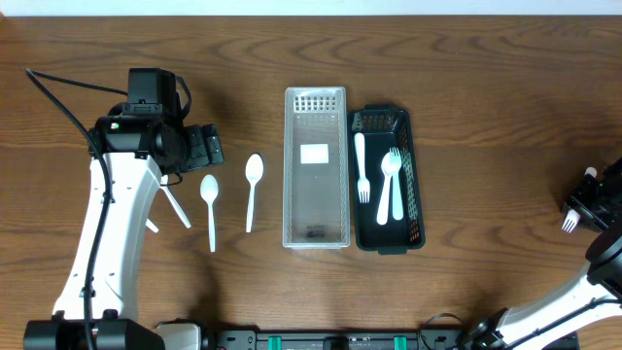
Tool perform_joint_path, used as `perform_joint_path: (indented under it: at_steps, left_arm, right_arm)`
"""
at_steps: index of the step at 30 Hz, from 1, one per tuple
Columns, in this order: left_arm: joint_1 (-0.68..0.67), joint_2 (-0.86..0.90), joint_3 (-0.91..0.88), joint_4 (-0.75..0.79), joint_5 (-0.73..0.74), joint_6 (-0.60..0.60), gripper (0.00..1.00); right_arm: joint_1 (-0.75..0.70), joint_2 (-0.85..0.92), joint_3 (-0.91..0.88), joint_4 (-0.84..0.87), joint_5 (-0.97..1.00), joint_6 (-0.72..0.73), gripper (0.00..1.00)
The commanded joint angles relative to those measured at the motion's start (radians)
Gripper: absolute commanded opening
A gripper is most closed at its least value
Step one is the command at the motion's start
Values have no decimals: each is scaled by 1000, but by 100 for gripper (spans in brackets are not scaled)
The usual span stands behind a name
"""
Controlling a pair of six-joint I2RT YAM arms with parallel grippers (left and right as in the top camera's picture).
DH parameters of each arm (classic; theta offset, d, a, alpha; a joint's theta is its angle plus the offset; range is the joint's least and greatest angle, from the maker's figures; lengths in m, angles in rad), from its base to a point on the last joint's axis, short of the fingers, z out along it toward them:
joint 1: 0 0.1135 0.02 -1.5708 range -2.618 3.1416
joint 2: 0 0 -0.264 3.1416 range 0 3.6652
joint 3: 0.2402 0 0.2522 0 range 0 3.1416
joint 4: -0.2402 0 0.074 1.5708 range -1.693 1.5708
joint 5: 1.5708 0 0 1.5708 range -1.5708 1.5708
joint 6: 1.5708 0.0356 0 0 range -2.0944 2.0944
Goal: Pack container
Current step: 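Move the right gripper back and grasp the last white fork, then place the fork into the black basket with the right gripper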
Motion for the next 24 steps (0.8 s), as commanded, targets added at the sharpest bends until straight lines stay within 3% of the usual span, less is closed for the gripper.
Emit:
perform_joint_path:
  at_steps: [1,5,12,17,24]
  left_arm:
    - [4,2,16,-5,-8,18,98]
    - [4,2,16,-5,-7,18,98]
    - [4,2,16,-5,-8,18,98]
    - [4,2,16,-5,-8,18,98]
    - [4,2,16,-5,-8,18,98]
  right_arm:
    - [0,12,-11,6,-20,-18,31]
    - [6,12,-11,5,-21,-20,25]
    - [38,1,-8,-11,-64,-20,3]
    - [134,-92,26,-38,-76,-19,3]
    - [424,-328,150,-113,-76,-20,1]
